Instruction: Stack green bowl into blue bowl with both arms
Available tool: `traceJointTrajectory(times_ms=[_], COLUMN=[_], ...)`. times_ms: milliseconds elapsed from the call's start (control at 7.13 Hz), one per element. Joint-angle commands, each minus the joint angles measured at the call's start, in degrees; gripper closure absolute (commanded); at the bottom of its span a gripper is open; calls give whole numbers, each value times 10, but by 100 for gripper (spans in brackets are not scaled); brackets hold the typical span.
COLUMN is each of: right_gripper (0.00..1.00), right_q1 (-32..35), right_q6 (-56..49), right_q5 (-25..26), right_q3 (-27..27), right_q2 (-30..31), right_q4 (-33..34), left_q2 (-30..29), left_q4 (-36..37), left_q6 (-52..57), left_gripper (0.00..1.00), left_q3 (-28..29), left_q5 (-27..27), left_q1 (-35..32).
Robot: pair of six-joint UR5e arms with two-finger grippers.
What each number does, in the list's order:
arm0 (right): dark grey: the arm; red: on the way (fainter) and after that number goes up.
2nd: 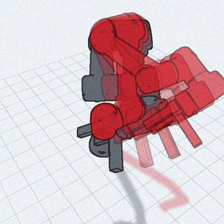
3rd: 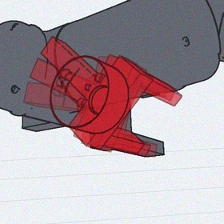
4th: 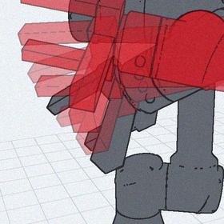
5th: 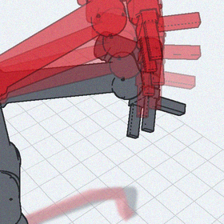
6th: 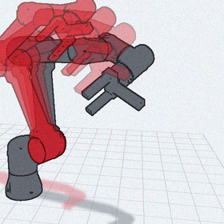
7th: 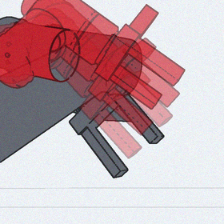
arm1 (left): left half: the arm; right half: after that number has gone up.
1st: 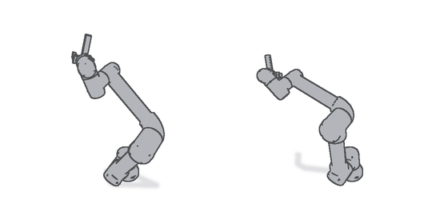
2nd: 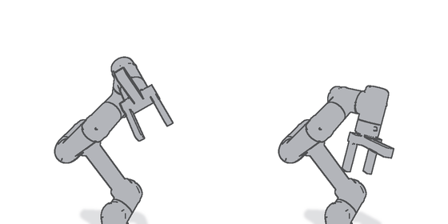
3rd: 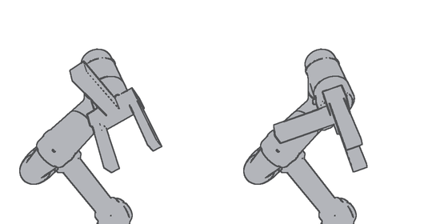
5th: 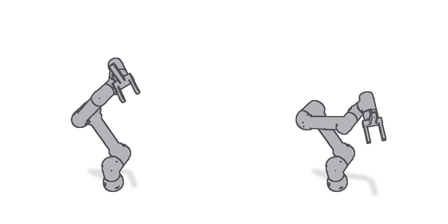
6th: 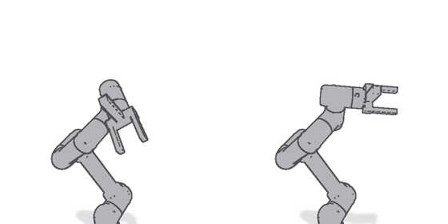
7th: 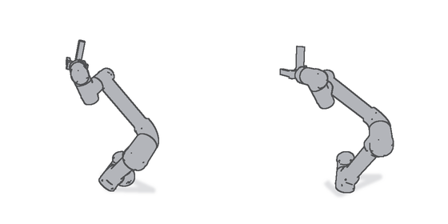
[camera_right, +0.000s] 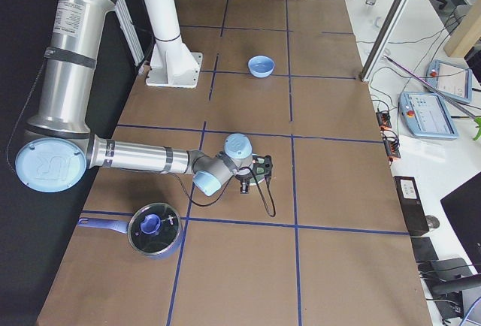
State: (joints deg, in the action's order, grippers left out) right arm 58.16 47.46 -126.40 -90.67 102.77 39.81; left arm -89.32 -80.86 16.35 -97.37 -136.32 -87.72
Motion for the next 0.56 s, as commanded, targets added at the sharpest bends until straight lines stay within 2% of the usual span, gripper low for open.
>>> traceJointTrajectory(times_ms=[0, 140, 280, 421], right_gripper=[100, 100, 100, 100], right_q1=[0, 1, 4, -6], right_q6=[1, 5, 31, 90], right_q5=[-9, -28, -31, -30], right_q3=[-11, -41, -94, -133], right_q2=[-2, -18, -63, -146], right_q4=[4, 46, 148, 263], left_q2=[0, 0, 0, 0], left_q4=[0, 0, 0, 0], left_q6=[0, -1, -1, -2], left_gripper=[0, 0, 0, 0], left_q3=[-2, -2, -4, -4], left_q5=[0, 0, 0, 1], left_q1=[0, 0, 0, 0])
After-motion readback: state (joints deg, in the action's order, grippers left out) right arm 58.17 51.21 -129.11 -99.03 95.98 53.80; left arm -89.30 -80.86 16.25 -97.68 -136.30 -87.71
